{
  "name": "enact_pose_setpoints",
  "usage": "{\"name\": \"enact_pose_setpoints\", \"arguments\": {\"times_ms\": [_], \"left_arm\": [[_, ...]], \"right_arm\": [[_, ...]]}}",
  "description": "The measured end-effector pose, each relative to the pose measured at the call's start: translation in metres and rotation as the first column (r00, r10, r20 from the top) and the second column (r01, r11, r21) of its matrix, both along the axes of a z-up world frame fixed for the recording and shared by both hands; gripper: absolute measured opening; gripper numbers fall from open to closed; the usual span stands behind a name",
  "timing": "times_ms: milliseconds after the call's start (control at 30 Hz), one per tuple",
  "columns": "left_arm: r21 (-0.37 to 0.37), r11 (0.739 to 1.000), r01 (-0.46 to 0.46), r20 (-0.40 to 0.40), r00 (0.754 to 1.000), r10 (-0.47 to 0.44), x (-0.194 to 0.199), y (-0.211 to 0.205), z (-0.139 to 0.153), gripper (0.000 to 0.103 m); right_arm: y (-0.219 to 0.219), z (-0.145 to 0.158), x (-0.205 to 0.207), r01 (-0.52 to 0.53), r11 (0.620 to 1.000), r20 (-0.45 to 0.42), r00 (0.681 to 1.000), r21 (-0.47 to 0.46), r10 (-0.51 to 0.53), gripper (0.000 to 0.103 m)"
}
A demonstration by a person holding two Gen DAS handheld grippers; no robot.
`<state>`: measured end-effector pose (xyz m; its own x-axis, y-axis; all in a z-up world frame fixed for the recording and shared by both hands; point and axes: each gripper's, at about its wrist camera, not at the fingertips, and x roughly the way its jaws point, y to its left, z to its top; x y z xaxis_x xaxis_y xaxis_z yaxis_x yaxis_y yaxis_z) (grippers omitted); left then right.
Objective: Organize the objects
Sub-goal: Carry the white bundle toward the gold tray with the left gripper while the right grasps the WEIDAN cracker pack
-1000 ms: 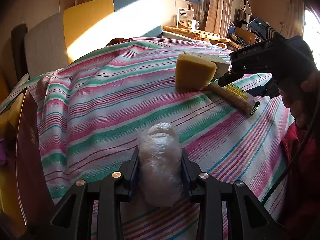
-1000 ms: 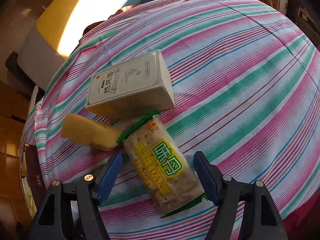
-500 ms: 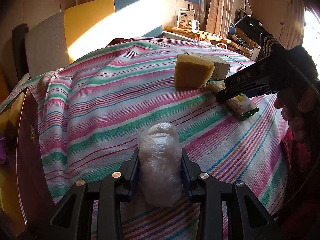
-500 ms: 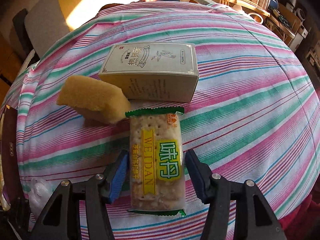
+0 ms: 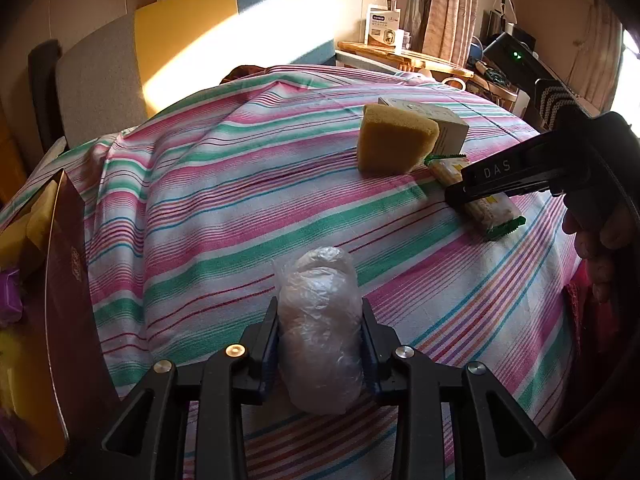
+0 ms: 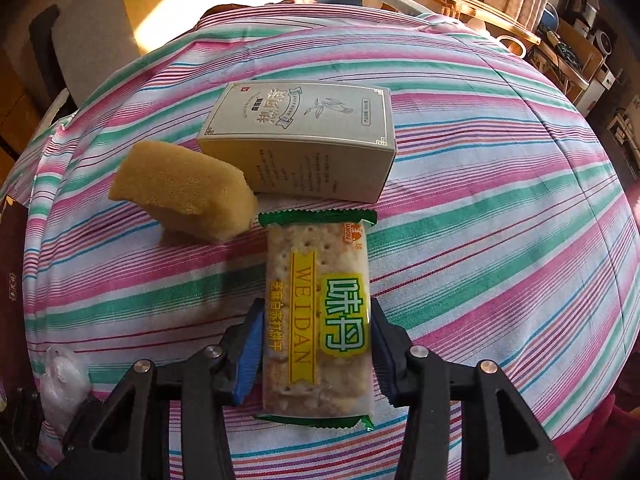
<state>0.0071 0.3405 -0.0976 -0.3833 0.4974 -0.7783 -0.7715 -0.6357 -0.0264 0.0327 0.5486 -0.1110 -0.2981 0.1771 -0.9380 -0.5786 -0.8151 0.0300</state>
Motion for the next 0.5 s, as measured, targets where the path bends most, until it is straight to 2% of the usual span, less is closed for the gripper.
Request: {"name": "enact_pose_setpoints", "arguments": {"times_ms": [100,500], "left_arm": [[0.013,1.0,-0.025,0.016,1.0,0.025,0.004,-0.006,0.008,0.034],[0.101,0.991,-0.083,-0.01,0.996,0.084,0.012,-0.037,0.062,0.034]], "right_arm": [[-0.002,0.001,0.0,-0.016,1.0,0.003,1.0,0.021,0.016,0.048],[-0.008,0.005,0.006,-0.056,0.995,0.016,0.998,0.083,0.055,0.048]]}}
